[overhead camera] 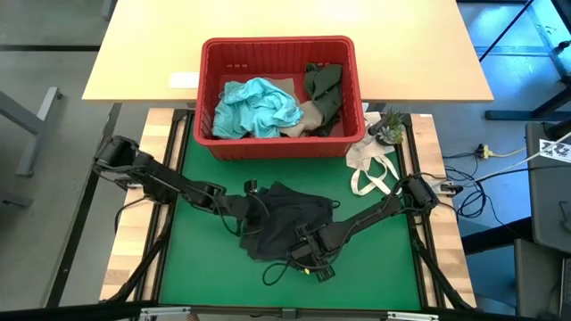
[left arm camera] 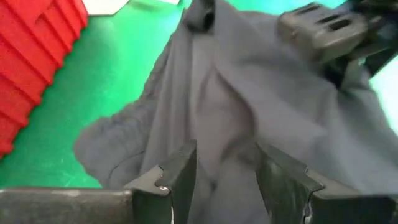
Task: Fold Laundry from Bin
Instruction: Fold the black shorts from the red laundry bin
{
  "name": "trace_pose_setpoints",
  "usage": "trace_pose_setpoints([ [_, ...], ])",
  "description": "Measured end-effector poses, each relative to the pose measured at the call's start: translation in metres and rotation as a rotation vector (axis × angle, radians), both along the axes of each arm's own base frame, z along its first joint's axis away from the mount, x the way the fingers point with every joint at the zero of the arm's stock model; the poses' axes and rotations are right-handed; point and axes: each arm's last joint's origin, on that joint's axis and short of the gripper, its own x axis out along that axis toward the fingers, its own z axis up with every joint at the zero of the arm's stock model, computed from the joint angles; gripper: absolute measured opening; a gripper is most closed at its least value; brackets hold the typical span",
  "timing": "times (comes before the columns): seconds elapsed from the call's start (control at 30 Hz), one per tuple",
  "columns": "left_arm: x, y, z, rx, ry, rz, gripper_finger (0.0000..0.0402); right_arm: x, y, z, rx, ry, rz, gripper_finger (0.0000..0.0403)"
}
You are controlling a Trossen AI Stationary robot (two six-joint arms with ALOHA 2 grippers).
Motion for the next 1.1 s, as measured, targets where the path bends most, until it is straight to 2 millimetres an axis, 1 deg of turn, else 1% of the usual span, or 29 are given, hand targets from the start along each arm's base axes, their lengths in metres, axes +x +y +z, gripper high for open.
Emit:
trace_pose_setpoints([
  [0.23, 0.003, 0.002, -0.015, -0.015, 0.068, -0.024, 0.0153, 0.0, 0.0, 0.0, -0.007, -0.004, -0.001, 0.0205],
  [0.43, -0.003, 0.003, -0.022, 0.004, 0.163, -0.016, 0.0153, 0.0, 0.0, 0.0, -0.01, -0.006, -0.001, 0.0205],
  [0.6, -0.004, 0.003, -0.023, -0.007, 0.183, -0.031, 0.0153, 0.0, 0.0, 0.0, -0.01, -0.007, -0.002, 0.0205],
  [0.9, -0.008, -0.005, -0.025, -0.004, 0.204, -0.065, 0.0153, 0.0, 0.0, 0.0, -0.012, -0.009, -0.002, 0.0205],
  [1.0, -0.009, -0.008, -0.025, -0.002, 0.207, -0.079, 0.0142, 0.0, 0.0, 0.0, -0.012, -0.009, -0.002, 0.0205],
  [1.1, -0.01, -0.01, -0.025, -0.001, 0.208, -0.087, 0.0119, 0.0, 0.0, 0.0, -0.012, -0.009, -0.002, 0.0205],
])
